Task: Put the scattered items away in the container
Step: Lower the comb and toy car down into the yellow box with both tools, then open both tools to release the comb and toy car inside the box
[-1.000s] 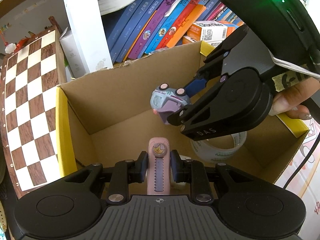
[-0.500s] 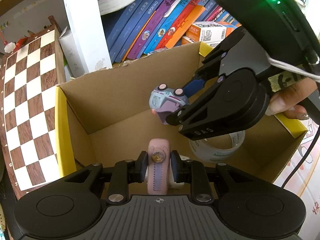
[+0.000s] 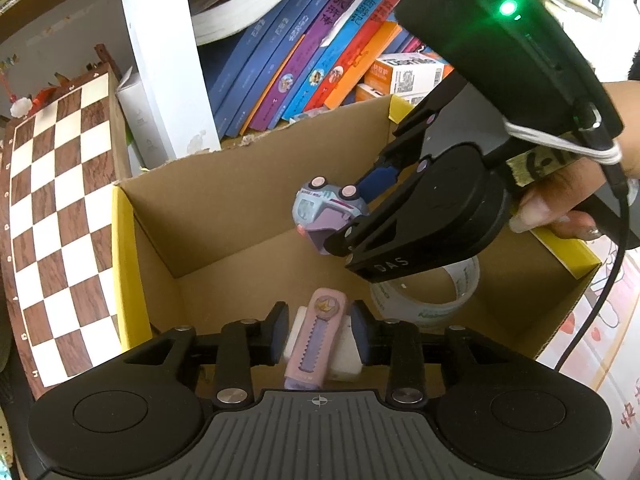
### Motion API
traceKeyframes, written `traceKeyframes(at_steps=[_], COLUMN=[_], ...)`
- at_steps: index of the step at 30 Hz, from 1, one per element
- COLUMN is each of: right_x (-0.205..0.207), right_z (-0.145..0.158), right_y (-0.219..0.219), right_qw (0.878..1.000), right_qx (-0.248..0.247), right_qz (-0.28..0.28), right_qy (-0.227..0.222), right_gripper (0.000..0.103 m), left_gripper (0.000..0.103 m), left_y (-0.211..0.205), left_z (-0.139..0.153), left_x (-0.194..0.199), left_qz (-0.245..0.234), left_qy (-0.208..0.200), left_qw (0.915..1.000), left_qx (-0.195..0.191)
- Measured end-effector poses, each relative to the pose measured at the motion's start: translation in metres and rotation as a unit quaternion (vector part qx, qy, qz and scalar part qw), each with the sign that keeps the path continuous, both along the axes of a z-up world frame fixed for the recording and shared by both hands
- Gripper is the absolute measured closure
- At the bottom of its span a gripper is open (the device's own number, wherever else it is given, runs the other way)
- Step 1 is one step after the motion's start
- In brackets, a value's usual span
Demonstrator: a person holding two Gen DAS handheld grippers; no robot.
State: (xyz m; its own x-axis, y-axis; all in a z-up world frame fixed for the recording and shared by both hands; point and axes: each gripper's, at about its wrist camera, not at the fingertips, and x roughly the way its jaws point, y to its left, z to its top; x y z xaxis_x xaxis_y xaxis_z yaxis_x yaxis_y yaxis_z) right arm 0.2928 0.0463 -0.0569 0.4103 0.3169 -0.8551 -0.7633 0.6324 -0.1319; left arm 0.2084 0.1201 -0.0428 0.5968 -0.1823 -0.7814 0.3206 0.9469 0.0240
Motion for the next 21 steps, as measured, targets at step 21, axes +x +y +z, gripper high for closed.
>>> traceKeyframes(at_steps=[21], right_x=[-0.022], right_z=[0.035], right_y=[-0.016], right_qw=[0.999], right_qx=[0.029], right_qz=[0.002], right_qy=[-0.022], right_gripper=[0.067], left_gripper=[0.068], left_y=[-0.011], left_z=[0.031], left_x=[-0.027], left_qz=[-0.007], left_qy=[-0.033], left_qw=[0.9994], left_qx=[0.007])
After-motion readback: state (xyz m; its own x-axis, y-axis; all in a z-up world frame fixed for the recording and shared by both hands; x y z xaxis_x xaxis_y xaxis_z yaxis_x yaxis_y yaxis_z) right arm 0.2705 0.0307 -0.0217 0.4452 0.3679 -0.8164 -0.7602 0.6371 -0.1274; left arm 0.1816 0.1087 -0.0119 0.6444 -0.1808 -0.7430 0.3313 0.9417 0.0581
